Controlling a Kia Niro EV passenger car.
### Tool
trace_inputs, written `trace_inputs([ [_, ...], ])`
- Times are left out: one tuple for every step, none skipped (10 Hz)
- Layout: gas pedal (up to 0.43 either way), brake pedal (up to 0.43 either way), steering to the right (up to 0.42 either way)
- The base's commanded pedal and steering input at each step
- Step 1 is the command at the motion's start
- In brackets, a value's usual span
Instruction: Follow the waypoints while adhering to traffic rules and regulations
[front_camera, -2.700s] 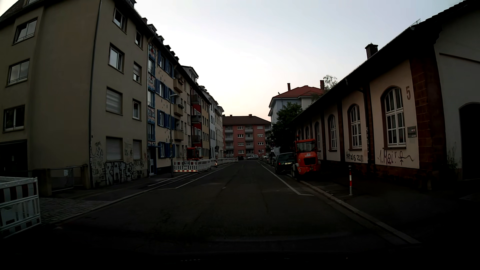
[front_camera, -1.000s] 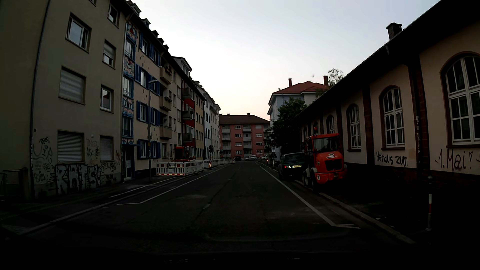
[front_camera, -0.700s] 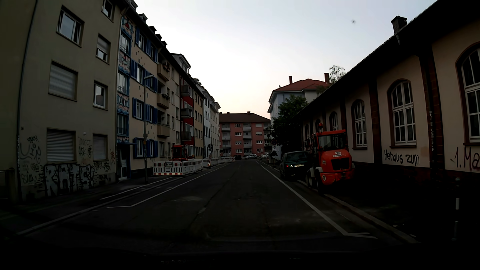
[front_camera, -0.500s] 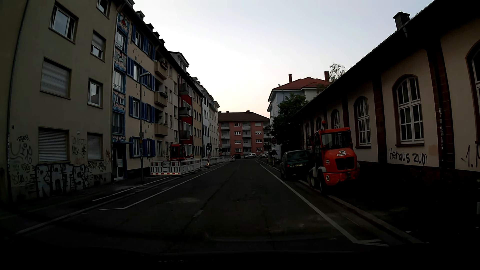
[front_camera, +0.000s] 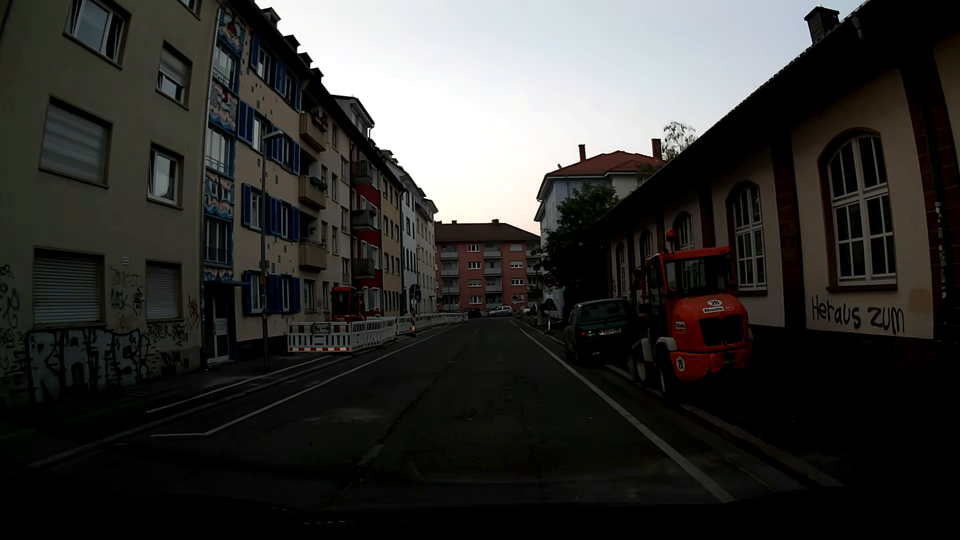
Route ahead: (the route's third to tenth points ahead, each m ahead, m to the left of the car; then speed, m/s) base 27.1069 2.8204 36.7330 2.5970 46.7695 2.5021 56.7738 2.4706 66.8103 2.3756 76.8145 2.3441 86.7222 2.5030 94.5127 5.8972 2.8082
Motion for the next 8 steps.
trace_inputs([
  [0.0,0.0,0.003],
  [0.0,0.0,0.003],
  [0.0,0.0,0.003],
  [0.0,0.0,0.003],
  [0.0,0.0,0.003],
  [0.0,0.0,0.003],
  [0.0,0.0,0.003],
  [0.0,0.0,0.003],
])
